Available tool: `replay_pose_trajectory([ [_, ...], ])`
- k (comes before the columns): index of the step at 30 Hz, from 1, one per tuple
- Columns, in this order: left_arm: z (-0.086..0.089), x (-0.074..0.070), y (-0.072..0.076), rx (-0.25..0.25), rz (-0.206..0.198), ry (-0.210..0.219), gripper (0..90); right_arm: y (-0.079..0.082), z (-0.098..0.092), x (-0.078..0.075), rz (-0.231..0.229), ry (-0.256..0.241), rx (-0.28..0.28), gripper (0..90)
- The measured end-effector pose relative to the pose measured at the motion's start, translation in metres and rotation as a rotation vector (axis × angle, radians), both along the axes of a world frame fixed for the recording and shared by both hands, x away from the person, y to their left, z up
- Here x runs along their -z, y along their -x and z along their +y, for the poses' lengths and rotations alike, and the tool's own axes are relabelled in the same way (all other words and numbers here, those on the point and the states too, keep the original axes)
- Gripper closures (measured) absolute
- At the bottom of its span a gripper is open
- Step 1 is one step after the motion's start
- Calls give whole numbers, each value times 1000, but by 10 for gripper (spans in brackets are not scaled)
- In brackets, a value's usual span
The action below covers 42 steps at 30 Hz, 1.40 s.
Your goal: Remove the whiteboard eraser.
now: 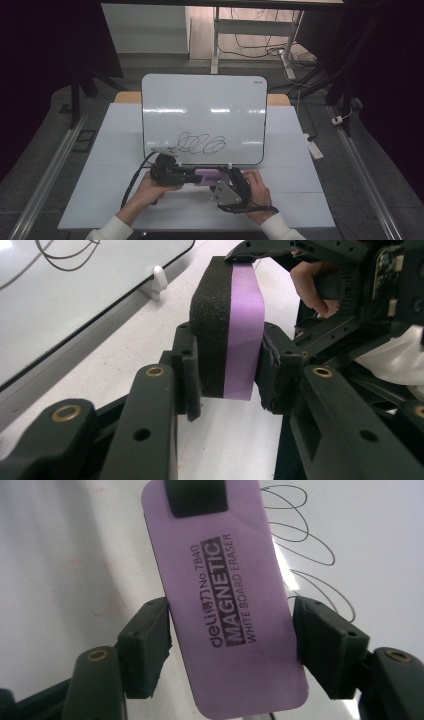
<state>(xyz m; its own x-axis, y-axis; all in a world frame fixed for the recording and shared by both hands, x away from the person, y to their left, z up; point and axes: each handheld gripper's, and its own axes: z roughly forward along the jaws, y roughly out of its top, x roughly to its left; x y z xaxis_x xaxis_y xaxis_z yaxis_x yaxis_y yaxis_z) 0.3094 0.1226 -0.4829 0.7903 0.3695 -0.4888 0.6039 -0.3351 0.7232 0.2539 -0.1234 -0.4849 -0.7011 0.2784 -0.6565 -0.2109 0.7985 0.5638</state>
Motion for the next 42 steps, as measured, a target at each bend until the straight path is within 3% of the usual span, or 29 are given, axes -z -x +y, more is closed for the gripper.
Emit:
replay_pose_trajectory([
  [4,0,0,-1,7,5,1,642,2,-1,1,-61,67,-29,358],
  [6,0,1,0,8,-9,3,634,1,0,3,-64,64,-43,371],
  [9,1,-2,1,-15,-32,27,569,2,-1,1,-41,48,-18,385],
  [11,2,-2,2,-25,-40,26,471,1,-3,0,-24,11,-9,389],
  [12,2,-3,3,-41,-48,27,471,1,-3,0,-24,11,-9,389],
  [13,5,-5,3,-68,-59,37,378,-1,-6,-3,-5,-21,-2,392],
  [16,9,-8,6,-98,-83,31,298,-5,-13,-8,15,-49,10,393],
  [17,14,-11,11,-123,-121,9,285,-5,-15,-10,25,-65,18,394],
  [18,14,-11,11,-123,-121,9,274,-6,-17,-11,38,-86,28,394],
  [19,20,-14,18,-150,-159,-19,267,-7,-19,-12,45,-96,34,394],
  [20,20,-14,18,-150,-159,-19,263,-7,-19,-12,45,-96,34,394],
  [21,27,-16,25,-171,-192,-38,263,-10,-24,-14,68,-129,46,395],
  [26,42,-16,39,-208,-219,-62,261,-18,-31,-15,99,-183,71,395],
  [27,50,-14,46,-227,-233,-85,258,-21,-35,-16,117,-209,83,396],
  [32,67,-9,59,-263,-237,-115,255,-27,-42,-19,144,-258,104,396],
  [33,78,-6,65,-284,-234,-124,254,-28,-43,-19,146,-265,108,396],
  [42,124,11,86,-391,-210,-146,254,-39,-46,-29,138,-306,151,397],
])
